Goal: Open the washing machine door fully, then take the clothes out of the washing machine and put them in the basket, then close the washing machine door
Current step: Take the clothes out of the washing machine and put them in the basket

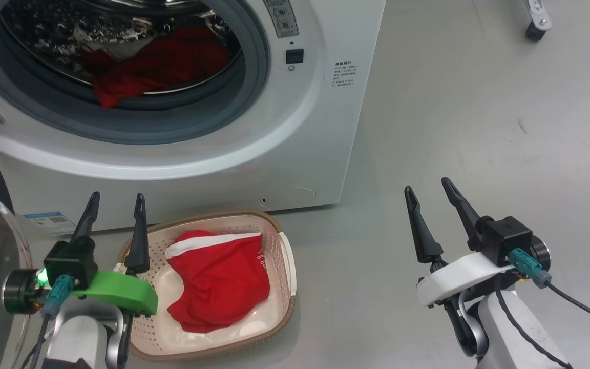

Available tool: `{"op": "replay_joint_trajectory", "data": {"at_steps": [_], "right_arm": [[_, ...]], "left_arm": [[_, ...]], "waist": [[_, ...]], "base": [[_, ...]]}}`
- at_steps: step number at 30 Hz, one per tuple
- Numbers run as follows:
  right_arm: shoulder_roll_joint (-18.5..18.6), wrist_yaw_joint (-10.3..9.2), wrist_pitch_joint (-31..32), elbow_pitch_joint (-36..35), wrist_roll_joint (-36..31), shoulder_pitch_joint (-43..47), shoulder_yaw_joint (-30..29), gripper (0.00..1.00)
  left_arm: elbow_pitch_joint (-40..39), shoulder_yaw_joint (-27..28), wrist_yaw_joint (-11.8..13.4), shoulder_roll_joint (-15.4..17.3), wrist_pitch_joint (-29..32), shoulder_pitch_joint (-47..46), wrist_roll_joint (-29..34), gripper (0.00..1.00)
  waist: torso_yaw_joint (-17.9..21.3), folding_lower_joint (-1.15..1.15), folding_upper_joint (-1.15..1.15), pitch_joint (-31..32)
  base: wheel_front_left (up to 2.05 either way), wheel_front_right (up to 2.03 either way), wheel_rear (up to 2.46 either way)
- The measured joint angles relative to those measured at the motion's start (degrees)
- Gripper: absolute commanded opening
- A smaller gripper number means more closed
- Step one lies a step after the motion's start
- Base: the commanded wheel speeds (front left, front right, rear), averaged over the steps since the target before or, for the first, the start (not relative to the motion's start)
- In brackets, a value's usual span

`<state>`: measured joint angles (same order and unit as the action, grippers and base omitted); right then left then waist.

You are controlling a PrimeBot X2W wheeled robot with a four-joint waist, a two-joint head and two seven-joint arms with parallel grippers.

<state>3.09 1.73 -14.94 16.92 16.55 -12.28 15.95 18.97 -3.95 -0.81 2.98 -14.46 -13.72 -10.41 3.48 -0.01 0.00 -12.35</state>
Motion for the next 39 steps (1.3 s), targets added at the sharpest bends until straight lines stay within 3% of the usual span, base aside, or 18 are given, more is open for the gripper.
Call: {"op": "replay_joint_trajectory", "data": {"at_steps": [21,39], "right_arm": [[-0.23,0.21,0.01,0.41,-0.56,7.22,-1.03,1.00],[-0.27,0.21,0.01,-0.53,-0.56,8.17,-0.77,1.00]], "left_arm": [[-3.12,-0.94,1.59,-0.03,0.01,14.31,0.00,1.00],[-6.81,-1.48,2.60,-0.04,0.01,17.57,0.03,1.00]], "waist": [[-0.09,0.00,0.00,9.36],[0.04,0.00,0.00,9.93]], "base": [[0.00,0.00,0.00],[0.00,0.00,0.00]]}}
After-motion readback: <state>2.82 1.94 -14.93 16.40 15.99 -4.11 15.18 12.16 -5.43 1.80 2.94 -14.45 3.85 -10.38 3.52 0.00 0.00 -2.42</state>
